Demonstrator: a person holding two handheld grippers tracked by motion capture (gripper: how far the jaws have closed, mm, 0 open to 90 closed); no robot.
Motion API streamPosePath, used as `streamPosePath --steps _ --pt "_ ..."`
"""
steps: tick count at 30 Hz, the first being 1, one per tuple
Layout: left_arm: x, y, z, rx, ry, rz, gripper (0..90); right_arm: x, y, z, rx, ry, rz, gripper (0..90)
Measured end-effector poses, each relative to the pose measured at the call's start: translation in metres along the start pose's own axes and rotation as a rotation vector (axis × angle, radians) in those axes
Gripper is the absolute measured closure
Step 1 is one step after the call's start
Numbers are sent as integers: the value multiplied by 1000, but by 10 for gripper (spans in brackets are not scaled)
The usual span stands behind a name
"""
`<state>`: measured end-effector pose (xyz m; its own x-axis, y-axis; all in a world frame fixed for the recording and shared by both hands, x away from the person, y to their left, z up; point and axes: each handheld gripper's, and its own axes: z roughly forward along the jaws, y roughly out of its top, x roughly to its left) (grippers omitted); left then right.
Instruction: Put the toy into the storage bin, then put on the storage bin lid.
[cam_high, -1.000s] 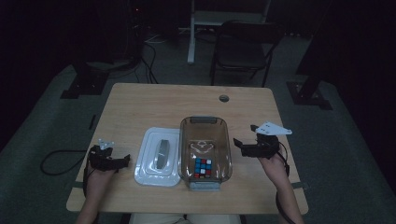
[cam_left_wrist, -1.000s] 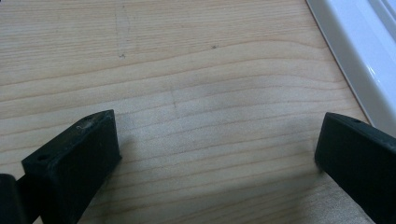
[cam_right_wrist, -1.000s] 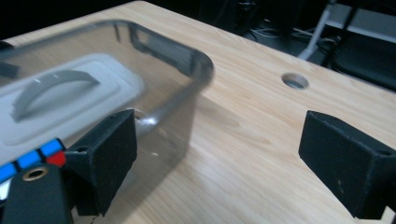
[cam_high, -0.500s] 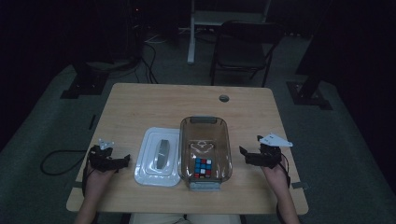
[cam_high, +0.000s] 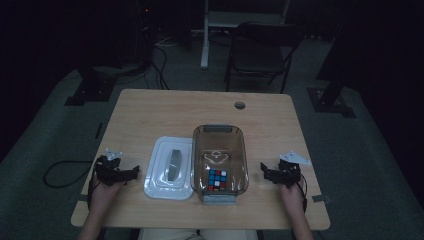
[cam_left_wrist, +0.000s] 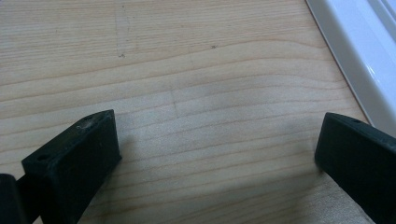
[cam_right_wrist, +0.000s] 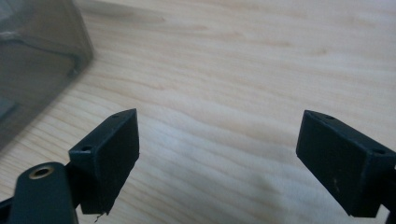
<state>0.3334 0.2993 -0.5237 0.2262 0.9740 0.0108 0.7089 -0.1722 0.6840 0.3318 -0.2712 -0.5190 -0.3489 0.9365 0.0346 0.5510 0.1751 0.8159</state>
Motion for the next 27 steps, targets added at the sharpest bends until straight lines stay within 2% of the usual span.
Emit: streamPosePath --steps 3,6,10,12,27 --pt "-1 -1 -1 0 -13 13 5 0 -4 2 26 -47 -12 133" --pt "-1 -1 -1 1 -15 16 5 2 -4 5 72 -68 -29 132" --pt "0 -2 -2 3 -19 23 5 1 -3 9 134 -64 -26 126" --pt "0 -2 -2 2 -19 23 5 -1 -3 10 145 -46 -2 121" --pt "0 -1 -2 9 -24 28 6 -2 -3 10 145 -54 5 123"
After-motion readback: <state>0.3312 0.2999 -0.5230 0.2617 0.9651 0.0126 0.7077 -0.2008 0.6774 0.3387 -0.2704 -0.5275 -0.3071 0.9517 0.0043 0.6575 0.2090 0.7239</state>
